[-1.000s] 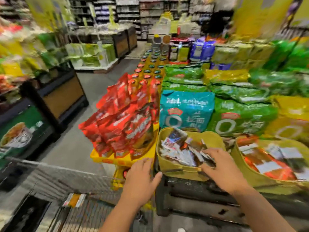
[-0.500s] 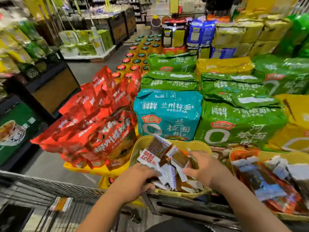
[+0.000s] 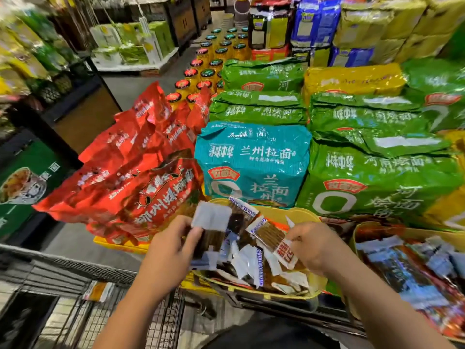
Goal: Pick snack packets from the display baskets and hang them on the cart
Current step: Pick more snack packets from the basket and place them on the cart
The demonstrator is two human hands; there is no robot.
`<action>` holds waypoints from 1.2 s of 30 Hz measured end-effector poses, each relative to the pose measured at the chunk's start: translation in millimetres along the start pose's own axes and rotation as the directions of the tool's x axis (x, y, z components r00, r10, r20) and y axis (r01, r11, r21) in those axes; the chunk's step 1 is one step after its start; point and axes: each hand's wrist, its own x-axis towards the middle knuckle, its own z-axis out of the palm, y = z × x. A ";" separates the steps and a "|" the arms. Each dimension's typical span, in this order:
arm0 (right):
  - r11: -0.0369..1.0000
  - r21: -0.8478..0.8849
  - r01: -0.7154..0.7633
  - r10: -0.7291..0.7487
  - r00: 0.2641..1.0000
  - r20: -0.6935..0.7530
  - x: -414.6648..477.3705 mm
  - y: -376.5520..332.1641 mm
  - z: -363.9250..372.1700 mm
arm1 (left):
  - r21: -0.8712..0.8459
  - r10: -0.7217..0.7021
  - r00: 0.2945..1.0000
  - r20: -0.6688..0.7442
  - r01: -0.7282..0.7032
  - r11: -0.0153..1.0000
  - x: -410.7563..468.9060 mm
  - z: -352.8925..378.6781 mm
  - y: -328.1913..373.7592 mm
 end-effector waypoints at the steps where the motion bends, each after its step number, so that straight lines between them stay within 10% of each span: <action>1: 0.996 0.087 0.020 -0.016 0.999 -0.049 -3.5 3.1 -6.6 | -0.120 -0.094 0.995 -0.032 0.090 0.989 1.5 1.9 1.2; 4: 0.862 0.493 0.116 -0.025 0.982 -0.186 -20.0 9.4 -17.7 | -0.624 -0.395 0.902 0.175 0.412 0.664 3.4 18.0 7.9; 9: 0.333 0.930 0.158 -0.090 0.987 -0.136 -29.0 -7.3 -15.0 | -0.813 -0.353 0.879 0.321 0.447 0.373 -7.8 43.3 16.2; 12: 0.418 0.892 0.175 -0.072 0.985 -0.159 -22.1 -32.5 8.2 | -0.860 -0.302 0.883 0.360 0.439 0.258 -12.0 50.4 28.1; 18: 0.530 0.842 0.100 -0.195 0.981 0.006 -19.7 -50.7 34.7 | -0.804 -0.304 0.917 0.257 0.377 0.460 -16.6 61.3 22.8; 23: 0.996 0.063 0.067 -0.064 0.996 -0.056 9.9 0.6 4.0 | -0.860 -0.375 0.891 0.257 0.388 0.332 -13.8 45.1 7.0; 26: 0.964 -0.261 0.051 -0.018 0.992 0.127 26.4 2.6 6.5 | -0.883 -0.386 0.894 0.227 0.356 0.305 -12.7 34.7 6.1; 36: 0.935 -0.330 0.133 -0.036 0.958 0.283 44.5 -2.6 7.9 | -0.903 -0.483 0.851 0.206 0.355 0.241 -13.9 20.7 17.1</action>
